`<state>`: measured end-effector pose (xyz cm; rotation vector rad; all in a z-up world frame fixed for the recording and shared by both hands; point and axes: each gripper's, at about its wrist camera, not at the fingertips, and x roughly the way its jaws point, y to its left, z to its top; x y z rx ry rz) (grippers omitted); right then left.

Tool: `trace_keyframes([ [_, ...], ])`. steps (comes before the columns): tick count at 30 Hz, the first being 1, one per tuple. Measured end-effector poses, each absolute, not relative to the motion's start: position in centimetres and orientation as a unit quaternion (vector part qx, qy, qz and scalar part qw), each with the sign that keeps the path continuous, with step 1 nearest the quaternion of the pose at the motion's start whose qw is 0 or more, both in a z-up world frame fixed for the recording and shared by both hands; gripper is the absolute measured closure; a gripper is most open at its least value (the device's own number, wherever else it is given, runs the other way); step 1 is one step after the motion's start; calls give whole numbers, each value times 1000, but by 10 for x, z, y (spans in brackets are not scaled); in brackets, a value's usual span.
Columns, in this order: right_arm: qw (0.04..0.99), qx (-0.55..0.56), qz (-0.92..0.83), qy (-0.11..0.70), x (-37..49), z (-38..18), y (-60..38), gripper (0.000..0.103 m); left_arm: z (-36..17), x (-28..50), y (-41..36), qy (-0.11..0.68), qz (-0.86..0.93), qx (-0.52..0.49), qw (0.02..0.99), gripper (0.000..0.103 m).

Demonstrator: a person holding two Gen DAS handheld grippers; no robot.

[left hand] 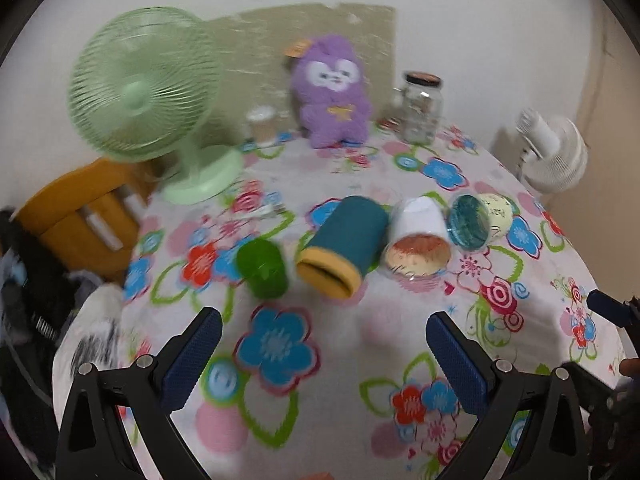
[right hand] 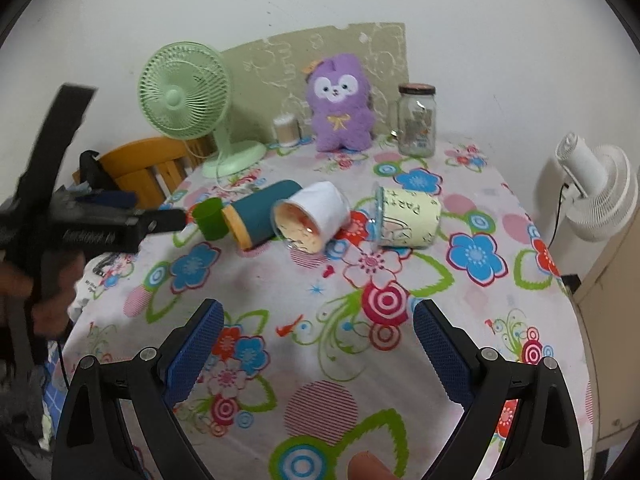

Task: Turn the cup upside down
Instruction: 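Move the left tool toward the teal cup lying on its side, then close the left tool fingers around the teal cup's body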

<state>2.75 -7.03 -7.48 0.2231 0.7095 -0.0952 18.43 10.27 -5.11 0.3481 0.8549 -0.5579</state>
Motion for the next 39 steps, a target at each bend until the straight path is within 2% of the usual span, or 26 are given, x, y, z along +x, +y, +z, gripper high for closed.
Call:
trace_keyframes([
  [9,918,137,-52,369,38,-98,-93,6,-68,249,56,424,-307,212,825,0],
  [20,917,147,-38,369,53,-105,-91,6,-96,276,18,429,-350,286,782,0],
  [39,914,133,1,383,143,-114,-73,6,-128,303,-3,478,-388,321,720,0],
])
